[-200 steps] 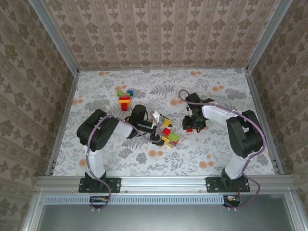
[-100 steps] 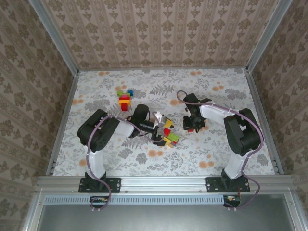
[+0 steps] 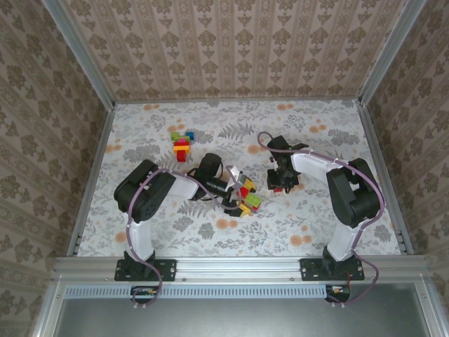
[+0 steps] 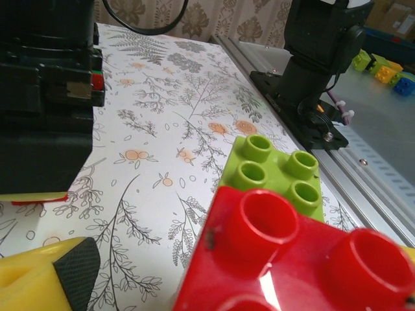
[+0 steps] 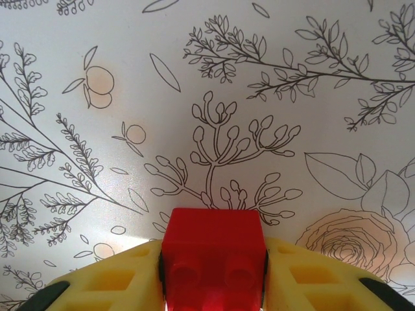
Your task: Assemble a carrot with lego
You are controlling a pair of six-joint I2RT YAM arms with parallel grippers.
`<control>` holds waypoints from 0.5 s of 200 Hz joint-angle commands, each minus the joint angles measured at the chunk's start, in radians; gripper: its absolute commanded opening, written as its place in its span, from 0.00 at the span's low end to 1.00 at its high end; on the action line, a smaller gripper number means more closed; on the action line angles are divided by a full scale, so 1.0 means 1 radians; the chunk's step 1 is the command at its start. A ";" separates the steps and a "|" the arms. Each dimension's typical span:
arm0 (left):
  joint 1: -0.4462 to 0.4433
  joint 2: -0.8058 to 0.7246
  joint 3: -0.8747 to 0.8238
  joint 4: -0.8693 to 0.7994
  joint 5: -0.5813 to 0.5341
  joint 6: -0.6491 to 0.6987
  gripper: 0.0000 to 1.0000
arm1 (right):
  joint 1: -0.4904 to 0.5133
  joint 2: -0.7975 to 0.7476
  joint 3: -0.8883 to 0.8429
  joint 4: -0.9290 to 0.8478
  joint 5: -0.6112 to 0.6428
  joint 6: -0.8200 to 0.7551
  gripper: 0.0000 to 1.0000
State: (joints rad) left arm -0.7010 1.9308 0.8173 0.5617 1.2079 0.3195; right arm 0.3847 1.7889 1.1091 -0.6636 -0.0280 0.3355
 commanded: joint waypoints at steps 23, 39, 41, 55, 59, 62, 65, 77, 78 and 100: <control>-0.009 -0.027 0.038 -0.049 0.038 0.042 0.83 | 0.003 -0.028 -0.006 -0.041 0.033 -0.005 0.37; -0.008 -0.028 0.044 -0.050 0.051 0.044 0.76 | 0.003 -0.029 -0.011 -0.039 0.033 -0.006 0.36; -0.008 -0.028 0.044 -0.051 0.052 0.045 0.76 | 0.004 -0.028 -0.011 -0.039 0.033 -0.005 0.36; -0.007 -0.029 0.044 -0.047 0.056 0.043 0.71 | 0.004 -0.027 -0.014 -0.036 0.031 -0.005 0.36; -0.007 -0.029 0.044 -0.046 0.059 0.043 0.70 | 0.004 -0.028 -0.014 -0.036 0.031 -0.005 0.36; -0.008 -0.030 0.045 -0.046 0.059 0.043 0.69 | 0.004 -0.027 -0.014 -0.036 0.031 -0.005 0.36; -0.008 -0.030 0.045 -0.045 0.060 0.042 0.69 | 0.005 -0.026 -0.013 -0.036 0.031 -0.004 0.36; -0.007 -0.033 0.039 -0.043 0.062 0.045 0.66 | 0.005 -0.024 -0.013 -0.035 0.030 -0.006 0.36; -0.007 -0.034 0.039 -0.043 0.062 0.046 0.65 | 0.004 -0.024 -0.013 -0.035 0.030 -0.006 0.36; -0.008 -0.039 0.030 -0.043 0.061 0.049 0.58 | 0.006 -0.024 -0.008 -0.035 0.028 -0.005 0.35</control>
State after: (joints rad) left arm -0.7010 1.9289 0.8433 0.5259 1.2282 0.3389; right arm 0.3847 1.7885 1.1091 -0.6636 -0.0246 0.3355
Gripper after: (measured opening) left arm 0.614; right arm 0.360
